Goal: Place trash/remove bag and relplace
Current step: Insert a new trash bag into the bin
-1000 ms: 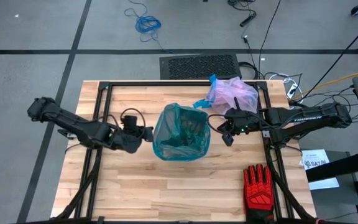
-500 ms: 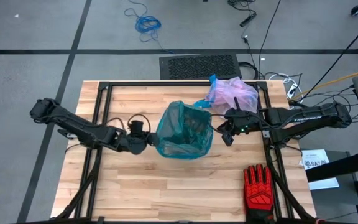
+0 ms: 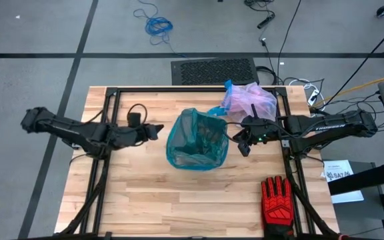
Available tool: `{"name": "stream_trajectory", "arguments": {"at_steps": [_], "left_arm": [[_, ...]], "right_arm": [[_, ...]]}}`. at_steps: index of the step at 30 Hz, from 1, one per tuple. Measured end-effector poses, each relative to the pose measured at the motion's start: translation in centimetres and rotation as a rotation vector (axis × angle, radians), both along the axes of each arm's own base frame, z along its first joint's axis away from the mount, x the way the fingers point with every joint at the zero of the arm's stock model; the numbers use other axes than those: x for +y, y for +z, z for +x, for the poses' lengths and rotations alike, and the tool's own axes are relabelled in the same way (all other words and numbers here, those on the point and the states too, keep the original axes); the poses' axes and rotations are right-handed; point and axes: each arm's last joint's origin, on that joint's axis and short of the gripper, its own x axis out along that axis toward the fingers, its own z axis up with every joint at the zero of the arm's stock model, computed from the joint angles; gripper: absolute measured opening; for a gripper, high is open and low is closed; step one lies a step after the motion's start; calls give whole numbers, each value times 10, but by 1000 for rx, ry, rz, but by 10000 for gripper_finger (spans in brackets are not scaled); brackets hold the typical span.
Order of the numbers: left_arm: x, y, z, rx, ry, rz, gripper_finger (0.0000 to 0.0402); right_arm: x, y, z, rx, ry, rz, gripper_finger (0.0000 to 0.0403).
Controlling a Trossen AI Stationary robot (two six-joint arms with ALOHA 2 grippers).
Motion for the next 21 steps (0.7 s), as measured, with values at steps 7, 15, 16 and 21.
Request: {"name": "stream_trajectory", "arguments": {"at_steps": [7,15,16,21], "left_arm": [[7,-13,28,40,-81,-7,0],[3,-46,61,120,-146,-51,0],[2,-49,64,122,-142,-58,0],[0,-60,75,128,-147,-74,0]], "right_arm": [[-1,0,0,-1,-2,0,0],[-4,0,0,-1,-23,0,0],[-4,0,0,-1,-23,0,0],[-4,0,0,-1,-23,0,0]]}}
